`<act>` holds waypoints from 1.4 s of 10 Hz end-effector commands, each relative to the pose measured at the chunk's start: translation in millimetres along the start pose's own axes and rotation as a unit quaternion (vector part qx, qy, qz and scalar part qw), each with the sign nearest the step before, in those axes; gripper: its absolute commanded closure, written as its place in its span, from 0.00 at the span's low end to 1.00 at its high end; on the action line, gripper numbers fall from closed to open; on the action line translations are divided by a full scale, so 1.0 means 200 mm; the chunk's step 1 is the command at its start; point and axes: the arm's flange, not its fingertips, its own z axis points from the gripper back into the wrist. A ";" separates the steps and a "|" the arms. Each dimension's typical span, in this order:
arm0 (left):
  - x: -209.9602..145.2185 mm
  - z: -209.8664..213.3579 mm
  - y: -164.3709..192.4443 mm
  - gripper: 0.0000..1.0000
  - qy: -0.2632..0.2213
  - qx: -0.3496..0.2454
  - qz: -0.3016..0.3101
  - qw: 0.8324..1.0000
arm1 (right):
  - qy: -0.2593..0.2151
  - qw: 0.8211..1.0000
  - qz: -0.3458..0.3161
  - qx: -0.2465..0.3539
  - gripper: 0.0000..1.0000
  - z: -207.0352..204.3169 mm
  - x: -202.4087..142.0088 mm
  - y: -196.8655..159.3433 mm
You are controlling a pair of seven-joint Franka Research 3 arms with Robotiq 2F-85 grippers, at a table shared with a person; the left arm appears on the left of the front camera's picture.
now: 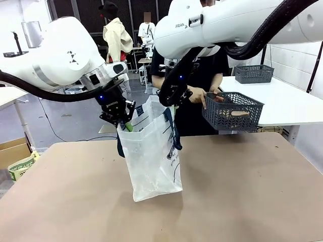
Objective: Transfer purchased items from the store into the shopping bag.
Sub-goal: Open the Reusable shopping bag in the center of the table.
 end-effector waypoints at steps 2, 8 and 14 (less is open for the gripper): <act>-0.08 0.03 0.09 1.00 0.011 0.039 -0.067 0.997 | 0.002 0.998 0.060 -0.024 1.00 0.02 -0.06 -0.11; -0.14 0.08 0.21 1.00 0.021 0.087 -0.202 0.975 | 0.008 0.980 0.200 0.000 1.00 0.01 -0.06 -0.28; -0.11 0.05 0.17 1.00 0.021 0.082 -0.245 0.966 | -0.011 0.955 0.295 0.022 1.00 -0.03 -0.06 -0.28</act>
